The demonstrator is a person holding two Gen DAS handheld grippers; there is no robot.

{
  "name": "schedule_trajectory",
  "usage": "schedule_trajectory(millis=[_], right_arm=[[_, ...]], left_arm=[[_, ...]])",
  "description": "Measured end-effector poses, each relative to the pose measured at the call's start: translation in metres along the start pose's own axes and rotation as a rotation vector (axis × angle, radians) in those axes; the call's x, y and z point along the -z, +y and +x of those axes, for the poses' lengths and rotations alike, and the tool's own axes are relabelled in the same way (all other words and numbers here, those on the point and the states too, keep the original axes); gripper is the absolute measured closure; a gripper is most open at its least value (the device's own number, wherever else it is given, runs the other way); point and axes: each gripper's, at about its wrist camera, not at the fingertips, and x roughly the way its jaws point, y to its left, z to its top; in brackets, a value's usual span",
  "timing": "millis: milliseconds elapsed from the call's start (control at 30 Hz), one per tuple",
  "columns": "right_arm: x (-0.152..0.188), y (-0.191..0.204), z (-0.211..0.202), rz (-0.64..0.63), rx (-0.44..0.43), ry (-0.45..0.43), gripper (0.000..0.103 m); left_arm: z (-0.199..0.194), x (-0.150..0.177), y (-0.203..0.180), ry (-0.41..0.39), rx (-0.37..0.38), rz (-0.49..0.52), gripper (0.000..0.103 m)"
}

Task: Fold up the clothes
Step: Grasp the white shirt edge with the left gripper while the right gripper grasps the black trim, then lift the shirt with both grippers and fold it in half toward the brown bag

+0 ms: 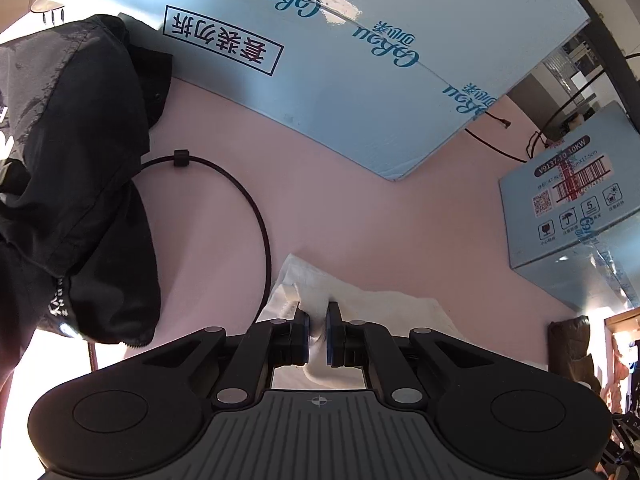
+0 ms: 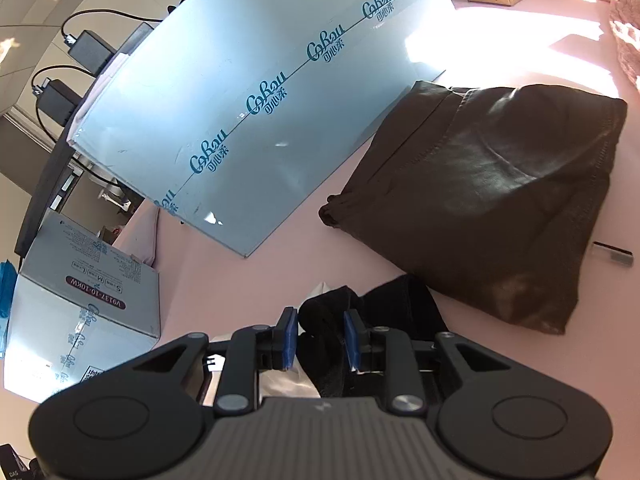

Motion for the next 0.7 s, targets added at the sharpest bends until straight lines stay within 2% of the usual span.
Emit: schedule_trajectory(millis=[100, 167, 200, 267, 300, 333, 367, 400, 433, 500, 567, 633, 700], right_arm=[[-0.008, -0.001, 0.033, -0.004, 0.030, 0.032, 0.076], [-0.010, -0.002, 0.049, -0.017, 0.048, 0.036, 0.073], [-0.009, -0.003, 0.052, -0.020, 0.049, 0.030, 0.067], [-0.012, 0.001, 0.052, -0.050, 0.086, -0.024, 0.055], [-0.012, 0.004, 0.050, -0.074, 0.108, -0.047, 0.041], [-0.012, 0.008, 0.047, -0.105, 0.133, -0.075, 0.029], [-0.012, 0.017, 0.040, -0.174, 0.148, -0.121, 0.026], [-0.013, 0.023, 0.035, -0.216, 0.136, -0.142, 0.026], [-0.012, 0.033, 0.025, -0.283, 0.087, -0.166, 0.025], [-0.008, 0.049, 0.008, -0.380, -0.051, -0.154, 0.020], [0.000, 0.062, -0.003, -0.436, -0.219, -0.065, 0.013], [0.014, 0.071, -0.002, -0.435, -0.338, 0.043, 0.011], [0.029, 0.075, 0.011, -0.403, -0.387, 0.124, 0.011]], left_arm=[[0.033, -0.009, -0.002, 0.033, -0.028, 0.017, 0.097], [0.047, -0.011, -0.001, 0.040, -0.043, 0.020, 0.094], [0.047, -0.011, -0.001, 0.016, -0.044, 0.020, 0.094], [0.039, -0.013, -0.004, -0.073, -0.080, 0.052, 0.076], [0.034, -0.014, -0.007, -0.120, -0.107, 0.080, 0.069], [0.025, -0.015, -0.011, -0.190, -0.142, 0.117, 0.049], [0.016, -0.016, -0.015, -0.248, -0.171, 0.154, 0.035], [0.008, -0.015, -0.018, -0.289, -0.185, 0.188, 0.033], [-0.003, -0.013, -0.023, -0.331, -0.195, 0.241, 0.033], [-0.019, -0.005, -0.034, -0.352, -0.187, 0.338, 0.032], [-0.030, 0.010, -0.049, -0.309, -0.112, 0.414, 0.031], [-0.032, 0.032, -0.066, -0.239, -0.004, 0.466, 0.031], [-0.026, 0.054, -0.082, -0.193, 0.068, 0.493, 0.031]])
